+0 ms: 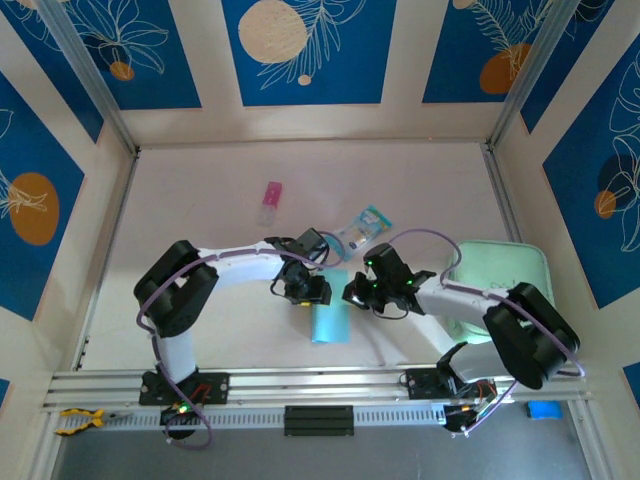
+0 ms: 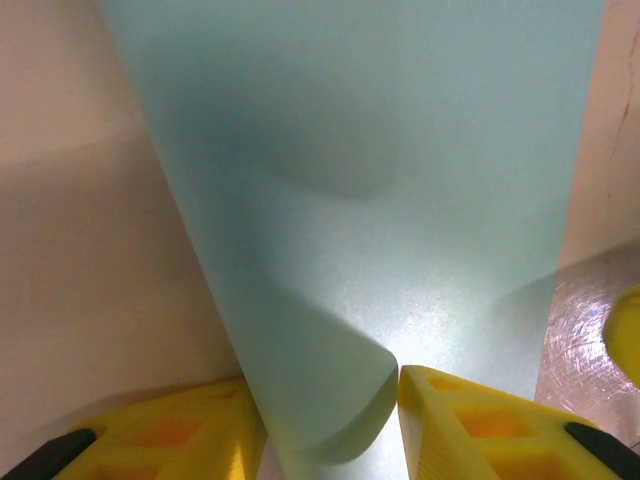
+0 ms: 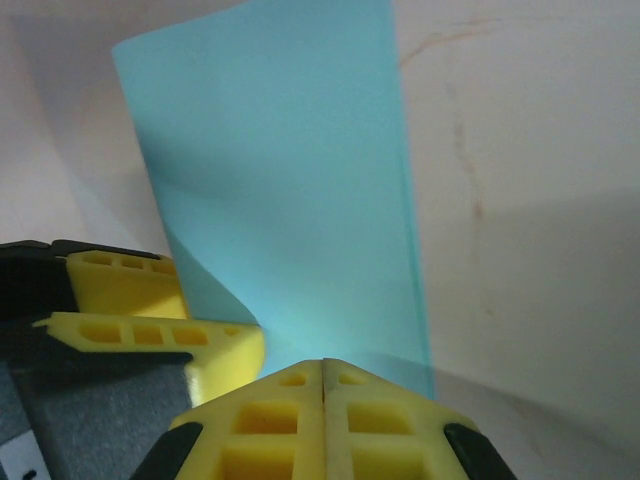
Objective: Fold a paper plane with a square sheet of paper (pick it up from the middle)
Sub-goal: Hold the square sheet of paper at the center of the table.
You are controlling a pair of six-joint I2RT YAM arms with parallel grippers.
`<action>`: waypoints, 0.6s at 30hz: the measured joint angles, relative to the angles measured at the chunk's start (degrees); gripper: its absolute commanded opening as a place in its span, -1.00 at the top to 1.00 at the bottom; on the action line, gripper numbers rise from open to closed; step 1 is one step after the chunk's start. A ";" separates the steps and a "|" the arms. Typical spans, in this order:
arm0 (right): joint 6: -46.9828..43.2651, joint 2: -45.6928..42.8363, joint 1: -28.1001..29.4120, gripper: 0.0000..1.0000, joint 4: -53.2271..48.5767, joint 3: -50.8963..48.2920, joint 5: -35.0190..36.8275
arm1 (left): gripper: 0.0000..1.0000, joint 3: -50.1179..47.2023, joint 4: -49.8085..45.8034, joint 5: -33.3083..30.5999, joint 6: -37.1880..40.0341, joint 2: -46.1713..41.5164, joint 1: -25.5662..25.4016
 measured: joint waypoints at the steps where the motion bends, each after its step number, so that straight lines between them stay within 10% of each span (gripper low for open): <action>1: 0.00 0.90 0.20 1.00 0.66 0.28 -0.15 | 0.15 0.00 0.00 0.00 0.00 0.02 0.00; 18: -3.43 8.50 -0.17 1.00 3.74 1.07 -3.87 | 0.07 0.00 0.11 0.55 -0.17 -0.20 0.00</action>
